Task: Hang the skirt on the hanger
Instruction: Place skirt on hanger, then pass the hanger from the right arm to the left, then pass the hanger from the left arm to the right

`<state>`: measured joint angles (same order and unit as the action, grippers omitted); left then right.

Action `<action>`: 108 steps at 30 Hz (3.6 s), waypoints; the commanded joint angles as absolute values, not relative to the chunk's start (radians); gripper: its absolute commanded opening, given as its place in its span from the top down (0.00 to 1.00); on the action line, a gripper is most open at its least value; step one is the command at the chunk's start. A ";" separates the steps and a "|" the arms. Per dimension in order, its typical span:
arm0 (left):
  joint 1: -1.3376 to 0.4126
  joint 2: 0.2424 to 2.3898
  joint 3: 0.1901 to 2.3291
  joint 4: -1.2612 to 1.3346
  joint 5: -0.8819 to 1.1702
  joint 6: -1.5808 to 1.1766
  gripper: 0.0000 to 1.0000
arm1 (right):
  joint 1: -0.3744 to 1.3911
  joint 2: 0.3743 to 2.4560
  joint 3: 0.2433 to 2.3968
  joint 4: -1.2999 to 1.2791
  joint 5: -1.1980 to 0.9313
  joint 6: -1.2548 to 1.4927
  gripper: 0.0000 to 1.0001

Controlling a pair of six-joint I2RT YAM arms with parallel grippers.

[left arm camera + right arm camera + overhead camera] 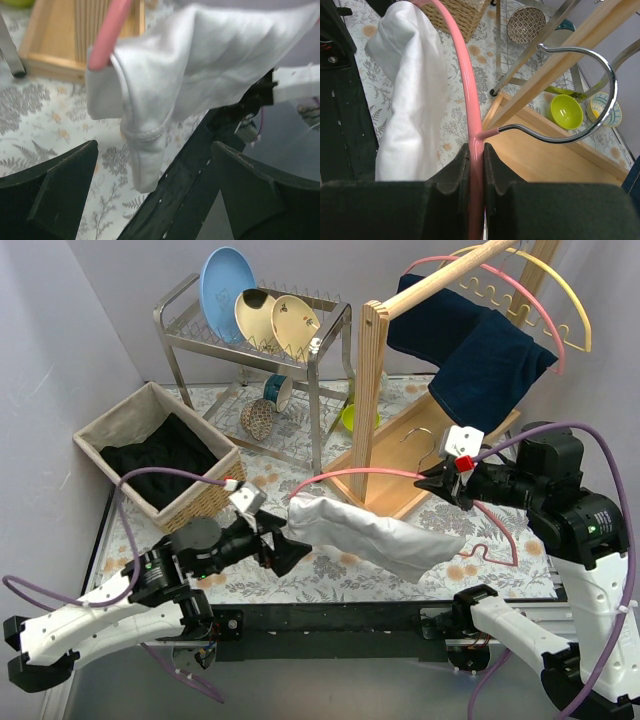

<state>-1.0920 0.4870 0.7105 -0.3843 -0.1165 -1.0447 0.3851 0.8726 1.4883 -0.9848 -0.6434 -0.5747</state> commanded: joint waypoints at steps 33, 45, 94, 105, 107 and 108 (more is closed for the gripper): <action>-1.086 0.508 0.624 -0.236 0.437 -1.267 1.00 | 0.345 0.859 1.298 -0.608 -0.436 -0.428 0.99; -1.086 0.534 0.693 -0.466 0.097 -1.232 0.27 | 0.337 0.831 1.313 -0.679 -0.578 -0.524 0.99; -1.135 0.900 0.982 -0.416 -0.256 -0.385 1.00 | 0.339 0.994 1.158 -1.170 -1.132 -0.831 0.39; -1.137 0.905 0.991 -0.354 -0.290 -0.344 1.00 | 0.339 0.997 1.195 -1.241 -1.086 -0.845 0.99; -1.137 0.899 1.008 -0.347 -0.299 -0.379 0.95 | 0.339 0.956 1.218 -1.246 -0.978 -0.844 0.99; -1.137 0.893 1.014 -0.353 -0.308 -0.391 0.65 | 0.339 0.934 1.241 -1.244 -0.935 -0.842 0.99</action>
